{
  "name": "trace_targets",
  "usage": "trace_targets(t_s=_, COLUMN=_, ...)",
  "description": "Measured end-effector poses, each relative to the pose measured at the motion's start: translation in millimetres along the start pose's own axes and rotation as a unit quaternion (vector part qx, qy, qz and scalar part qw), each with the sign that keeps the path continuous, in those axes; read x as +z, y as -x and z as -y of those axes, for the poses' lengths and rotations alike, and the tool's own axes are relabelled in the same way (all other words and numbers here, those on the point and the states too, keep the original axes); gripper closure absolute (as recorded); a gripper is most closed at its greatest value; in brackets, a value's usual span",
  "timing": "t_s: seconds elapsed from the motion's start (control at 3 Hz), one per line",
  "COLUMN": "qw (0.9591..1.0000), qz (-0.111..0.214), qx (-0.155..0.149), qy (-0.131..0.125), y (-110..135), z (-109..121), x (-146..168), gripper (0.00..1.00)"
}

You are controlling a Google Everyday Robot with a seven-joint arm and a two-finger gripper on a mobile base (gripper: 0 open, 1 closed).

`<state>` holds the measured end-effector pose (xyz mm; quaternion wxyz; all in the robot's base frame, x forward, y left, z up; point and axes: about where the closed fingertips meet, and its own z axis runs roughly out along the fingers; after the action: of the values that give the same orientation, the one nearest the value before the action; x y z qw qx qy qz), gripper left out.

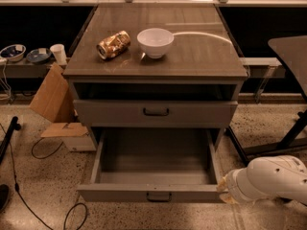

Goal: Close middle drawer

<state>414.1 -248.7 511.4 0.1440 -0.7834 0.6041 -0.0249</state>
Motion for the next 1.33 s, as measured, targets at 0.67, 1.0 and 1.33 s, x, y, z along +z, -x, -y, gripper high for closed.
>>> trace_targets(t_s=0.67, qw=0.9984, qz=-0.002, qx=-0.013, qy=0.056, y=12.4, z=-35.5, x=27.0, gripper=1.00)
trace_targets(t_s=1.0, qw=0.9964, qz=-0.011, qx=-0.013, qy=0.083, y=9.7, z=-46.3, x=48.7, gripper=1.00)
trace_targets(t_s=1.33, qw=0.9944, qz=-0.023, qx=-0.011, qy=0.103, y=4.5, z=-47.6, x=66.8, gripper=1.00)
